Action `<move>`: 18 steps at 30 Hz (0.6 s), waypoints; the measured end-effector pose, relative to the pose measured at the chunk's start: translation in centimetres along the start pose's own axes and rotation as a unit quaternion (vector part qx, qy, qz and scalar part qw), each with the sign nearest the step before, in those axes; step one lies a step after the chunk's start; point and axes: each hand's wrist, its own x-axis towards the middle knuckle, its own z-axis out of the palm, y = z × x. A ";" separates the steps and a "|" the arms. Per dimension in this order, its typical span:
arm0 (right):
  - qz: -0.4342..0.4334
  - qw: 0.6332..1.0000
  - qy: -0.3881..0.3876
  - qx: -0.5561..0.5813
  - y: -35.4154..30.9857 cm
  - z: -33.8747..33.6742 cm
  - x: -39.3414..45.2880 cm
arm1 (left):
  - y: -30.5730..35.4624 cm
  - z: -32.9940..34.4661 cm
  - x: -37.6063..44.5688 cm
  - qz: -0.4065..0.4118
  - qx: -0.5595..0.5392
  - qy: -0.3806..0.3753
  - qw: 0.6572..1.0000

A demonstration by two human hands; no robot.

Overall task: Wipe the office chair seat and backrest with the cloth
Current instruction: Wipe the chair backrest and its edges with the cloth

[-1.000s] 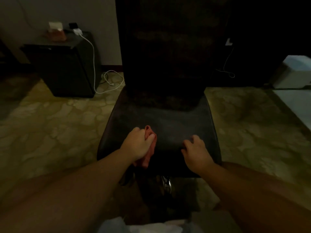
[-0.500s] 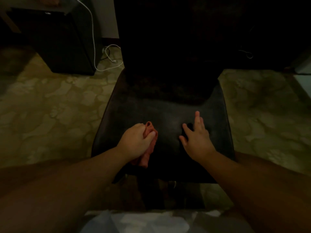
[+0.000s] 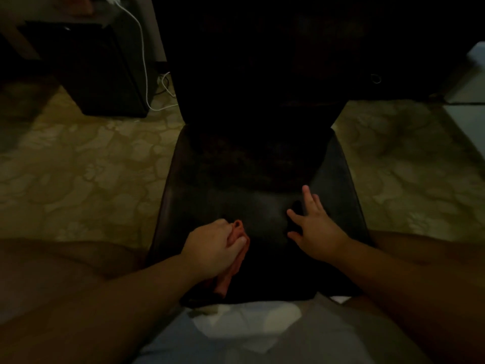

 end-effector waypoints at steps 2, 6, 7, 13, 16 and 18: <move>0.003 1.000 -0.002 0.007 0.3 -0.1 0.5 | 0.5 -0.4 0.3 -0.007 0.001 0.007 1.000; 0.008 1.000 -0.014 0.020 0.2 -0.4 1.9 | 0.5 -1.7 1.8 -0.008 0.025 -0.012 1.000; 0.008 1.000 -0.014 0.020 0.0 -0.1 1.9 | 0.4 -1.9 1.9 -0.010 0.030 -0.018 0.999; 0.034 0.997 0.013 0.066 0.2 1.7 1.6 | 0.3 -2.8 2.7 -0.006 0.036 -0.033 0.999; 0.043 0.997 0.005 0.071 0.3 1.0 2.0 | 0.3 -2.4 3.0 -0.006 0.006 -0.053 0.999; 0.048 0.996 0.013 0.068 0.4 0.9 2.4 | 0.5 -1.7 2.8 0.005 -0.005 -0.063 0.998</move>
